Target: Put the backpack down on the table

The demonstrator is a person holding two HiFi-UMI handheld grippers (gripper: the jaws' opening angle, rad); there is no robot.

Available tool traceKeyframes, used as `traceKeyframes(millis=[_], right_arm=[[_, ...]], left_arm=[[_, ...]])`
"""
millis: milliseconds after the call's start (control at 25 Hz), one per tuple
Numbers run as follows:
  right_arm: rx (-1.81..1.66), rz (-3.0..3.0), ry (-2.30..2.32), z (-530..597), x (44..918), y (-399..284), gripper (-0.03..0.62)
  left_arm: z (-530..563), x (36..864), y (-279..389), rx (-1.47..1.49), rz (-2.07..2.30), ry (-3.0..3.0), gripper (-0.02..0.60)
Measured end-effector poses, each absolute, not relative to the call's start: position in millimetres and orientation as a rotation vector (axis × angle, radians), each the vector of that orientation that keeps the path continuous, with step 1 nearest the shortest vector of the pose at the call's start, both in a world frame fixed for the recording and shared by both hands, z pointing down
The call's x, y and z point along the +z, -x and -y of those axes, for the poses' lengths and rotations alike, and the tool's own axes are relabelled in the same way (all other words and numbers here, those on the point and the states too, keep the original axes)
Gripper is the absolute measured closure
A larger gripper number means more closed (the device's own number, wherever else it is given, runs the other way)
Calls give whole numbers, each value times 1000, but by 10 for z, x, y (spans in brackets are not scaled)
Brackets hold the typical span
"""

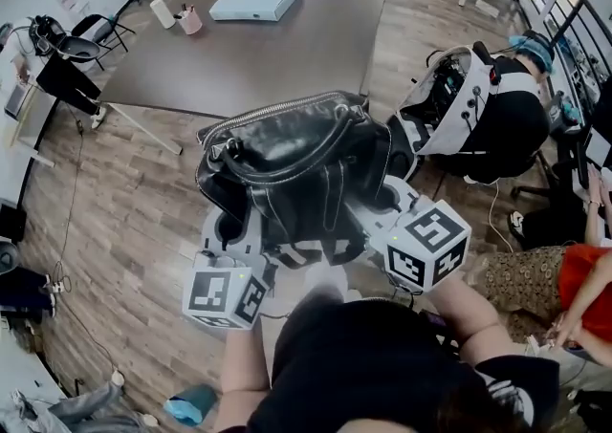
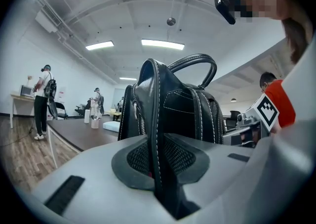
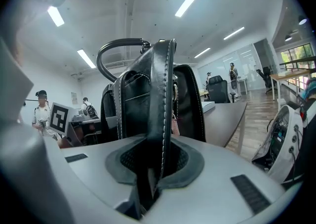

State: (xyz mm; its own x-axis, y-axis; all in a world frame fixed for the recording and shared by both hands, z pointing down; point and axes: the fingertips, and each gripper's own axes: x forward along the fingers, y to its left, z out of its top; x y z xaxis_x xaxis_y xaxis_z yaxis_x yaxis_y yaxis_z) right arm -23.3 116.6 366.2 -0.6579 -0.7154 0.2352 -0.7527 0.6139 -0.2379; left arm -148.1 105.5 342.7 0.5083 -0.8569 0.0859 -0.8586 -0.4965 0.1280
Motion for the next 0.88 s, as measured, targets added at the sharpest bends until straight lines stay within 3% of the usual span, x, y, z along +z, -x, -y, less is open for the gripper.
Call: traceKeyframes(millis=[880], right_arm=[[327, 2743, -1286, 986, 2767, 763, 523]], left_arm=[[1036, 2548, 2026, -138, 1433, -2749, 508]])
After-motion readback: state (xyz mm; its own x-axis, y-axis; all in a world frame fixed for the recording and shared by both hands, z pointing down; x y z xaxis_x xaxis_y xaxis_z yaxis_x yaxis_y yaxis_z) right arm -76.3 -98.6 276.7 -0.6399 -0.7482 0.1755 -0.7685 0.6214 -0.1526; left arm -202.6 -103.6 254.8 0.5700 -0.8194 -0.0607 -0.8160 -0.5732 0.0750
